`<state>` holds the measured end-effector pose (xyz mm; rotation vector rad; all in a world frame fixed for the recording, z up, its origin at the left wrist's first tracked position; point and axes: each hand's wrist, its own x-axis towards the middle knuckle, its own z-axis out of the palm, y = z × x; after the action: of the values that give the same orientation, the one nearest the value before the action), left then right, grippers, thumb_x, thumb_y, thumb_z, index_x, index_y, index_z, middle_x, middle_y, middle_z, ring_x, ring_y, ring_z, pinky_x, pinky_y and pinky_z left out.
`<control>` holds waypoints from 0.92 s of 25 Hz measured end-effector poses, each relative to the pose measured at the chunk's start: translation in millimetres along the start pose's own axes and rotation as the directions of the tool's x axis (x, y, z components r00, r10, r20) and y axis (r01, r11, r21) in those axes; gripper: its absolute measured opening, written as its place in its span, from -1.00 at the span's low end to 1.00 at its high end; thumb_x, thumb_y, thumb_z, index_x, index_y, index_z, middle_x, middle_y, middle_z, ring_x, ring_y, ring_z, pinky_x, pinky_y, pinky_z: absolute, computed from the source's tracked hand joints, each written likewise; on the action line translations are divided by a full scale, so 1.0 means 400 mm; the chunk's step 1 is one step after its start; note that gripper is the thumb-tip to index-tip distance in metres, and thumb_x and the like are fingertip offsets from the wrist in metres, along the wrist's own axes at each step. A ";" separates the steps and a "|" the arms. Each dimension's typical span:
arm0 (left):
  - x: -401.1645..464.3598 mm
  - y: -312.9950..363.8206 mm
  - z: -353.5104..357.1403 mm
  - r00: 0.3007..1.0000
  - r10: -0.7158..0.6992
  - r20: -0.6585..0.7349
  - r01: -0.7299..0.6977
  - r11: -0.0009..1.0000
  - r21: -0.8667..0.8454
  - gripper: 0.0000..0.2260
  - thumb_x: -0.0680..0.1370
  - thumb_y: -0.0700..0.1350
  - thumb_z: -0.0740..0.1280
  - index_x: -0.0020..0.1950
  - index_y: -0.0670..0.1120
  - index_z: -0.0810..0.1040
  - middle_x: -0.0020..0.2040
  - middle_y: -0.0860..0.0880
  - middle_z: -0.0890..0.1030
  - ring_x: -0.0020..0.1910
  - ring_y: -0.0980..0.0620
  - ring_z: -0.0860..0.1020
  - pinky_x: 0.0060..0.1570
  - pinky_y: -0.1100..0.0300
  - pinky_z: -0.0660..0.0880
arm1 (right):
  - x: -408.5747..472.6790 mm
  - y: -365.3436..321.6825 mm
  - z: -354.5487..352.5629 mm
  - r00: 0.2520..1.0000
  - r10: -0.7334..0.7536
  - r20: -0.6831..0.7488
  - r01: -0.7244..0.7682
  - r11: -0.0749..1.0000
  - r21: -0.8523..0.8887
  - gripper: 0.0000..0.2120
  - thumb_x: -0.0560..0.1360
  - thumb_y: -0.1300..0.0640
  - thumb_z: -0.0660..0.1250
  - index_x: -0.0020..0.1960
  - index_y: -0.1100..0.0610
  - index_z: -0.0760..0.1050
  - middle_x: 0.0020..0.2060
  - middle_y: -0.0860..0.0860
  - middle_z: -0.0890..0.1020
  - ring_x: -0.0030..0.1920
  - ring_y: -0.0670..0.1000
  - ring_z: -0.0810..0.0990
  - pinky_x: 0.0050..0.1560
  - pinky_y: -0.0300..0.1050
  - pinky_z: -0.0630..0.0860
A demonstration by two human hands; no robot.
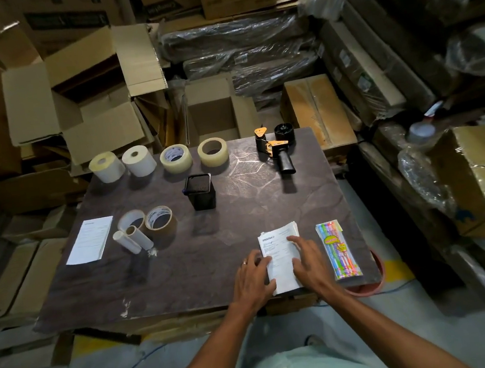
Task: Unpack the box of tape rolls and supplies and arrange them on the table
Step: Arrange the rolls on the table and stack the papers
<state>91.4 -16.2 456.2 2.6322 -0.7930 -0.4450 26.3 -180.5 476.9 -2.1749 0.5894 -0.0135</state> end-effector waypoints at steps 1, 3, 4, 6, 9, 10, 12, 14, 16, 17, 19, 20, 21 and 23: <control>-0.005 -0.002 0.000 1.000 -0.002 -0.019 0.001 0.999 -0.034 -0.43 0.47 0.14 0.33 0.46 0.05 0.35 0.52 -0.01 0.15 0.33 -0.03 0.40 0.24 0.07 0.51 | -0.001 -0.002 -0.004 1.000 -0.020 -0.010 0.020 0.999 0.025 -0.47 0.47 0.18 0.26 0.41 -0.10 0.32 0.19 0.04 0.47 0.19 0.01 0.48 0.12 -0.23 0.38; -0.014 0.000 -0.011 0.997 -0.001 -0.082 -0.012 0.988 -0.151 -0.41 0.47 0.09 0.37 0.48 0.09 0.33 0.59 -0.01 -0.10 0.31 0.05 0.35 0.26 0.10 0.49 | -0.002 -0.008 -0.018 0.996 -0.069 -0.054 0.073 0.995 0.073 -0.46 0.43 0.12 0.25 0.41 -0.02 0.36 0.22 0.05 0.49 0.19 -0.03 0.47 0.18 -0.19 0.40; -0.016 0.004 -0.022 0.992 0.001 -0.126 -0.030 0.974 -0.226 -0.42 0.47 0.07 0.38 0.48 0.12 0.33 0.59 0.00 -0.16 0.29 0.09 0.34 0.24 0.13 0.50 | -0.002 -0.014 -0.026 0.993 -0.082 -0.082 0.090 0.991 0.100 -0.46 0.42 0.11 0.25 0.41 -0.01 0.38 0.22 0.04 0.50 0.18 -0.04 0.47 0.20 -0.15 0.43; -0.015 0.018 -0.047 0.977 0.012 -0.213 -0.090 0.928 -0.361 -0.49 0.49 0.04 0.37 0.43 0.20 0.38 0.58 0.01 -0.17 0.28 0.11 0.38 0.20 0.16 0.53 | -0.006 -0.038 -0.048 0.985 -0.098 -0.143 0.121 0.979 0.165 -0.50 0.45 0.12 0.28 0.39 -0.02 0.41 0.24 -0.02 0.52 0.18 -0.07 0.50 0.19 -0.12 0.49; 0.000 0.049 -0.085 0.987 -0.037 -0.159 -0.064 0.809 -0.585 -0.60 0.53 -0.01 0.38 0.31 0.33 0.45 0.56 0.07 -0.06 0.32 0.14 0.36 0.27 0.07 0.52 | -0.006 -0.085 -0.081 0.985 -0.042 -0.167 0.102 0.924 0.368 -0.53 0.52 0.31 0.32 0.38 0.01 0.43 0.21 -0.07 0.56 0.09 -0.20 0.59 -0.05 -0.28 0.59; 0.007 0.059 -0.098 0.991 -0.052 -0.121 -0.039 0.761 -0.648 -0.62 0.54 -0.01 0.38 0.29 0.35 0.47 0.54 0.08 0.05 0.35 0.13 0.35 0.30 0.03 0.51 | -0.005 -0.096 -0.090 0.988 -0.031 -0.152 0.094 0.899 0.427 -0.52 0.52 0.37 0.31 0.37 0.03 0.43 0.17 -0.07 0.57 0.04 -0.24 0.61 -0.14 -0.33 0.58; 0.020 0.076 -0.121 0.994 -0.066 -0.089 -0.027 0.636 -0.772 -0.63 0.55 -0.06 0.40 0.28 0.32 0.52 0.44 0.08 0.33 0.35 0.09 0.43 0.26 -0.02 0.53 | 0.000 -0.102 -0.104 0.989 -0.044 -0.143 0.109 0.868 0.485 -0.52 0.52 0.39 0.32 0.36 0.03 0.44 0.14 -0.07 0.59 0.03 -0.26 0.62 -0.17 -0.32 0.58; 0.026 0.085 -0.150 0.994 -0.081 -0.068 -0.021 0.479 -0.878 -0.61 0.53 -0.20 0.42 0.28 0.16 0.58 0.33 0.05 0.50 0.27 0.02 0.54 0.17 -0.05 0.59 | 0.004 -0.098 -0.118 0.987 -0.076 -0.142 0.137 0.859 0.494 -0.52 0.51 0.35 0.35 0.36 0.01 0.45 0.19 -0.04 0.58 0.07 -0.20 0.61 -0.13 -0.25 0.60; 0.026 0.087 -0.174 0.998 -0.066 -0.017 0.007 0.349 -0.937 -0.61 0.50 -0.34 0.42 0.28 -0.02 0.61 0.27 0.02 0.58 0.20 -0.01 0.61 0.13 -0.10 0.60 | 0.008 -0.089 -0.130 0.989 -0.088 -0.119 0.136 0.862 0.488 -0.54 0.50 0.32 0.37 0.34 -0.02 0.47 0.21 -0.05 0.58 0.09 -0.19 0.61 -0.11 -0.24 0.61; 0.024 0.087 -0.180 0.999 -0.037 0.003 0.014 0.315 -0.949 -0.62 0.49 -0.35 0.43 0.27 -0.09 0.62 0.26 -0.01 0.60 0.20 -0.03 0.62 0.13 -0.12 0.60 | 0.008 -0.085 -0.136 0.991 -0.085 -0.107 0.126 0.870 0.477 -0.56 0.50 0.30 0.38 0.31 -0.04 0.50 0.21 -0.06 0.59 0.08 -0.19 0.61 -0.11 -0.24 0.60; 0.017 0.083 -0.178 1.000 0.010 0.015 0.011 0.292 -0.956 -0.63 0.47 -0.31 0.47 0.26 -0.11 0.62 0.28 -0.05 0.60 0.22 -0.08 0.61 0.14 -0.14 0.59 | 0.006 -0.087 -0.142 0.991 -0.073 -0.115 0.116 0.894 0.433 -0.62 0.47 0.23 0.44 0.22 -0.08 0.55 0.18 -0.09 0.61 0.04 -0.16 0.63 -0.13 -0.24 0.62; 0.014 0.082 -0.174 1.000 0.014 0.011 0.006 0.297 -0.955 -0.62 0.47 -0.29 0.48 0.27 -0.08 0.62 0.30 -0.05 0.59 0.24 -0.08 0.60 0.13 -0.14 0.59 | 0.003 -0.090 -0.143 0.989 -0.054 -0.135 0.106 0.903 0.415 -0.65 0.45 0.17 0.48 0.18 -0.09 0.56 0.15 -0.10 0.61 0.02 -0.14 0.64 -0.15 -0.23 0.63; 0.011 0.084 -0.172 1.000 0.005 0.004 0.002 0.308 -0.951 -0.62 0.47 -0.27 0.49 0.27 -0.06 0.62 0.30 -0.04 0.59 0.24 -0.08 0.59 0.13 -0.14 0.60 | 0.000 -0.095 -0.142 0.986 -0.037 -0.163 0.101 0.909 0.404 -0.66 0.41 0.11 0.53 0.15 -0.08 0.57 0.12 -0.12 0.61 -0.01 -0.13 0.64 -0.19 -0.24 0.63; 0.008 0.090 -0.170 0.999 -0.025 -0.022 -0.013 0.330 -0.944 -0.61 0.46 -0.27 0.50 0.26 -0.05 0.62 0.29 -0.01 0.59 0.22 -0.05 0.60 0.11 -0.12 0.61 | -0.006 -0.108 -0.143 0.972 -0.021 -0.236 0.113 0.916 0.384 -0.67 0.37 0.10 0.57 0.11 -0.02 0.60 0.05 -0.13 0.62 -0.05 -0.14 0.65 -0.27 -0.31 0.59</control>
<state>103.7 -29.5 530.7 1.4765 -0.2935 -0.6179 29.7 -199.8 545.8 -1.8061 0.5822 -0.3929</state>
